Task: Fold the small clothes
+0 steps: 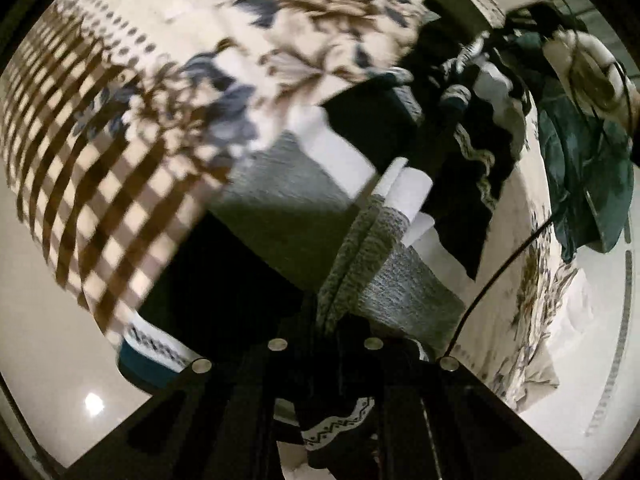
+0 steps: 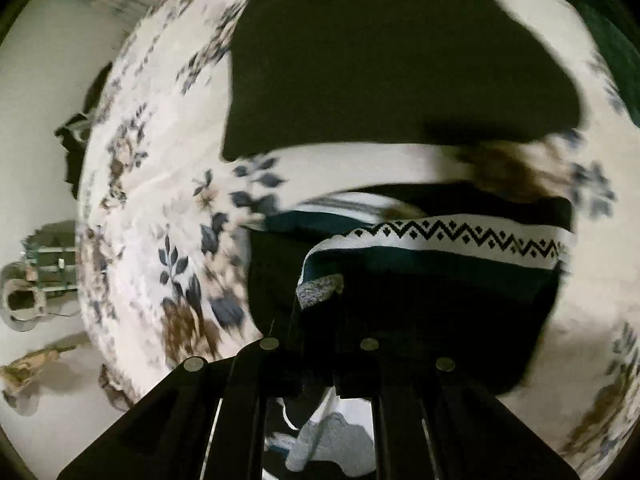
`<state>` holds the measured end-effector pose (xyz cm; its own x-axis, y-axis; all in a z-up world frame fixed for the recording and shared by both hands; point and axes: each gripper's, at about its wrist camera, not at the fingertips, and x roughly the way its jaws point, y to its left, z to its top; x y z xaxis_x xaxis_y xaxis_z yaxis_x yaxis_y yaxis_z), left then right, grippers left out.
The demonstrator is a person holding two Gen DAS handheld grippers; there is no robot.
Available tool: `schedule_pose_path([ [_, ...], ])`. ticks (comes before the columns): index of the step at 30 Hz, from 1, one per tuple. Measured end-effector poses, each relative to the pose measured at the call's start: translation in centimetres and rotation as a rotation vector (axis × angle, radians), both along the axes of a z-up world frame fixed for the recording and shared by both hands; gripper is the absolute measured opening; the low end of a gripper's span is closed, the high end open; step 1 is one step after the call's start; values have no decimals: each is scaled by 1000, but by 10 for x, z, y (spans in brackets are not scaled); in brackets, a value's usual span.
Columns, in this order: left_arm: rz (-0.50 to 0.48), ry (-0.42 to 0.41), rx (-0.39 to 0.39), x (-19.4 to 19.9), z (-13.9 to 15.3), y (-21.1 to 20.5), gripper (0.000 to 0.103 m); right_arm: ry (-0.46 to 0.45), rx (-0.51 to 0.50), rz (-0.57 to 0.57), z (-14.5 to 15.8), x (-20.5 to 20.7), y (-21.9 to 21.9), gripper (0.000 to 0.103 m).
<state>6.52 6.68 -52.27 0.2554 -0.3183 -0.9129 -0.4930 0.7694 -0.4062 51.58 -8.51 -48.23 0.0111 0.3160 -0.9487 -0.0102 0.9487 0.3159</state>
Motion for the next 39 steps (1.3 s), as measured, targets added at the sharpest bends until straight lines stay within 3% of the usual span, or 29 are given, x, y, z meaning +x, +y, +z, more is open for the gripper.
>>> schedule_pose_path([
  [3, -13, 18, -43, 3, -16, 23, 6, 13, -70, 43, -21, 6, 50, 9],
  [5, -4, 29, -111, 5, -31, 37, 10, 37, -123, 30, -35, 8, 60, 10],
  [7, 30, 45, -202, 1, -39, 56, 11, 71, -78, -33, -42, 9, 55, 18],
  [8, 45, 46, -225, -1, -40, 65, 11, 72, -39, -47, -38, 7, 52, 32],
  [9, 68, 47, -243, -5, -39, 76, 20, 62, 11, -46, -31, 1, 48, 46],
  [11, 84, 38, -238, -12, -31, 93, 39, 46, 54, -12, -16, -17, 39, 58],
  [12, 85, 36, -234, -15, -25, 99, 56, 32, 77, 6, -6, -33, 32, 58],
  [13, 83, 29, -239, -17, -22, 102, 63, 20, 95, 20, 3, -51, 23, 58],
  [16, 57, 44, -269, -16, -21, 98, 64, 32, 121, 17, 17, -126, -16, 58],
  [22, -36, 65, -194, 24, -24, 67, 64, 140, 62, -18, -18, -271, -81, 58],
  [26, -148, 174, 4, 44, -30, 39, 64, 222, 60, -110, -55, -340, -119, 58],
  [29, -304, 251, 151, 7, -32, 34, 66, 245, 91, -161, -67, -377, -140, 58],
  [33, -282, 318, 124, -32, -15, 61, 66, 237, 105, -151, -68, -414, -148, 58],
  [36, -228, 292, 140, -32, 8, 74, 64, 247, 135, -132, -74, -435, -146, 58],
  [39, -214, 261, 133, -20, 5, 69, 64, 269, 166, -136, -86, -451, -139, 58],
])
